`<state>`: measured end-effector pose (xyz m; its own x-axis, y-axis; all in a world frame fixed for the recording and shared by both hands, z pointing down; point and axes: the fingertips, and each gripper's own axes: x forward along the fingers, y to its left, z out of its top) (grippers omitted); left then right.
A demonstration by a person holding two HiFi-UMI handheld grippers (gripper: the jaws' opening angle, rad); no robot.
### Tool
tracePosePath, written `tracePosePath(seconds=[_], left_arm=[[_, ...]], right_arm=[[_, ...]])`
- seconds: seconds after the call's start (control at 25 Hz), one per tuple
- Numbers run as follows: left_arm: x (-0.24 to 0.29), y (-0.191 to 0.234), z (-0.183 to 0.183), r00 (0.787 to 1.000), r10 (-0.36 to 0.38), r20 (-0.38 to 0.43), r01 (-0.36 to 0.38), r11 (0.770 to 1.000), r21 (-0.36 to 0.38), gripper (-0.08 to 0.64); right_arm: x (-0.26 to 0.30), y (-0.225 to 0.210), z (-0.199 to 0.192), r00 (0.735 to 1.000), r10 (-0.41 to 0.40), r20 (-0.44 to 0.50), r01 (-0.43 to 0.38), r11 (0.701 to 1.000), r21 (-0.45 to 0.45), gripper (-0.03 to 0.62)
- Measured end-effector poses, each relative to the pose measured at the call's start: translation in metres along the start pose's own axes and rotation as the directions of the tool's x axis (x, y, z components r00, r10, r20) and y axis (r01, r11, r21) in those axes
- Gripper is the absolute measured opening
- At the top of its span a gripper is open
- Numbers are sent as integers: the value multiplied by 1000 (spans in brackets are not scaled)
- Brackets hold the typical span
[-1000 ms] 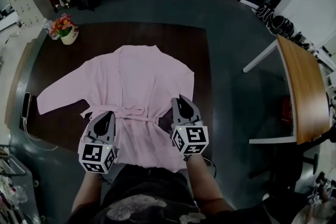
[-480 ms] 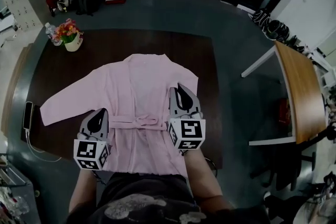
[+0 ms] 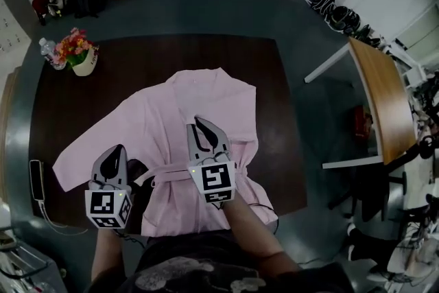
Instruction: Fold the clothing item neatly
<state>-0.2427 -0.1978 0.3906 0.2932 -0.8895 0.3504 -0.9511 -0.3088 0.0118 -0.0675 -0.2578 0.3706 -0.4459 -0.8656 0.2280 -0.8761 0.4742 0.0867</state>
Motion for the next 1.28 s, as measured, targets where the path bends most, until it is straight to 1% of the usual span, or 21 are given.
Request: tracePosePath(seconds=[0.12,0.2,0.28,0.4,0.48,0.52,0.6,0.68,0.72,0.8,0.92,1.0,1.08,1.16,1.24,1.28], left_arm=[[0,15,-14,1000,-2,-16,1,1000,-24,9],[-3,20,-26,999,-1,-33,0,999,-37,9],[-6,22,-37,999,0,-48,-3,998,-57,9],[-9,21,-48,998,-4,-64,-1,997,-78,9],[-11,19,-54,997,-10,-76,4,997,-83,9],[-11,17,-56,997,-14,-81,7,996,-85,11],[-12,15,-57,996,-18,-82,11,996,-88,11],[-11,13,-55,997,-20,-76,13,996,-89,9],[-10,12,-54,997,-21,-72,15,996,-89,11],[-9,12,-51,998,-24,-63,18,996,-88,11],[-8,13,-49,998,-30,-54,26,996,-86,11],[-11,11,-51,998,-36,-53,31,996,-88,9],[-10,13,-53,998,-39,-53,34,995,-91,9],[-8,17,-54,998,-43,-51,38,995,-92,11],[-11,20,-59,997,-45,-55,39,994,-103,9],[-12,22,-61,997,-43,-59,36,994,-108,9]], right_arm=[[14,38,-26,995,80,-66,-84,995,-59,17],[19,61,-52,982,129,-141,-144,985,-97,17],[20,82,-79,960,178,-214,-209,969,-133,17],[18,109,-109,923,246,-297,-306,936,-176,17],[16,122,-124,897,275,-345,-358,911,-205,44],[14,128,-129,885,290,-363,-384,897,-219,74],[7,138,-130,870,324,-371,-424,876,-230,92],[1,143,-124,869,348,-351,-438,871,-220,101],[-2,142,-119,874,351,-337,-433,876,-213,101],[-3,132,-111,893,329,-308,-394,901,-179,100],[9,103,-103,920,258,-294,-290,955,-69,100],[24,84,-101,927,217,-308,-224,975,11,103],[45,69,-102,926,191,-327,-175,982,78,143],[70,59,-107,917,177,-356,-135,981,140,166],[85,56,-119,897,174,-407,-101,976,193,171],[90,57,-126,880,175,-440,-89,974,209,170]])
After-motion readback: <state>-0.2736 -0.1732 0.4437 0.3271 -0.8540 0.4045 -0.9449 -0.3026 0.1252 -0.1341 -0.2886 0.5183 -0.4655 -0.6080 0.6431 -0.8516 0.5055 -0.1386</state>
